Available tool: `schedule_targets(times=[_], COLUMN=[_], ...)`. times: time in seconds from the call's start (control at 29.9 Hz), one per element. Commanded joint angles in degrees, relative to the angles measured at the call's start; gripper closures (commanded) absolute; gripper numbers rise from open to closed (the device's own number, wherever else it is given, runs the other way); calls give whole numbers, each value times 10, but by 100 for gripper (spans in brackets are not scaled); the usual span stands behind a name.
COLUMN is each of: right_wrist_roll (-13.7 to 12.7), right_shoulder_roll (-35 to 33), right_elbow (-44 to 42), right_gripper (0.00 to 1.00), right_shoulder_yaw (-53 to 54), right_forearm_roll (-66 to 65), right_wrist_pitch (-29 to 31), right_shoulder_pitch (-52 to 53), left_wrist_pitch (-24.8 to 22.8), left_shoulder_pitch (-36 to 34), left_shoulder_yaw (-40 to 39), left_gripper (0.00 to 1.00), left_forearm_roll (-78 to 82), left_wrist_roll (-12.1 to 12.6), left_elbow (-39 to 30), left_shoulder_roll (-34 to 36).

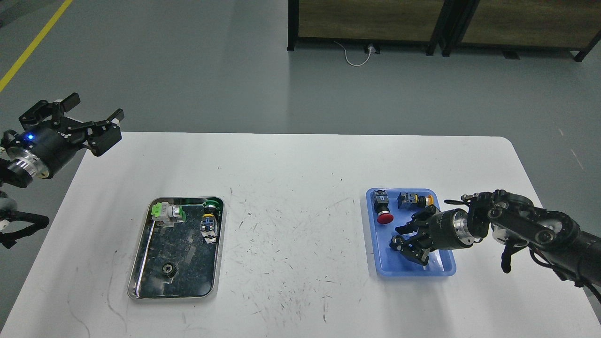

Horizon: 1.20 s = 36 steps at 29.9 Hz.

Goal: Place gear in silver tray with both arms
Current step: 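Lift the second gear and carry it toward the silver tray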

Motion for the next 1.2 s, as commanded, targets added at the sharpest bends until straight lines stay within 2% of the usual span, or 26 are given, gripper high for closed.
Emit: schedule_targets(times=[0.0, 0.23, 0.47, 0.63, 0.9, 1.17], right_wrist_roll=[-2, -2, 1, 0, -1, -2], right_shoulder_roll=[3, -7, -56, -56, 35, 126], right_elbow=[0, 3, 50, 76, 71, 54], right_gripper=[61, 70, 70, 69, 68, 67], right_shoulder_yaw=[0, 8, 19, 22, -45, -103], right_forearm_roll=[-3, -2, 4, 12, 15, 11], right_wrist_pitch=[0, 0, 0, 0, 0, 0], right_shoulder_pitch=[-3, 2, 20, 64, 137, 149], left_wrist_pitch=[0, 1, 7, 8, 9, 12], left_shoulder_pitch=[0, 0, 0, 2, 1, -3], left_shoulder_yaw=[0, 0, 0, 1, 6, 12], left_gripper=[2, 2, 2, 2, 2, 2], left_forearm_roll=[0, 0, 0, 1, 2, 3], left_wrist_roll=[0, 1, 5, 5, 5, 7], left_elbow=[0, 0, 1, 0, 10, 15], left_shoulder_roll=[1, 0, -3, -4, -4, -7])
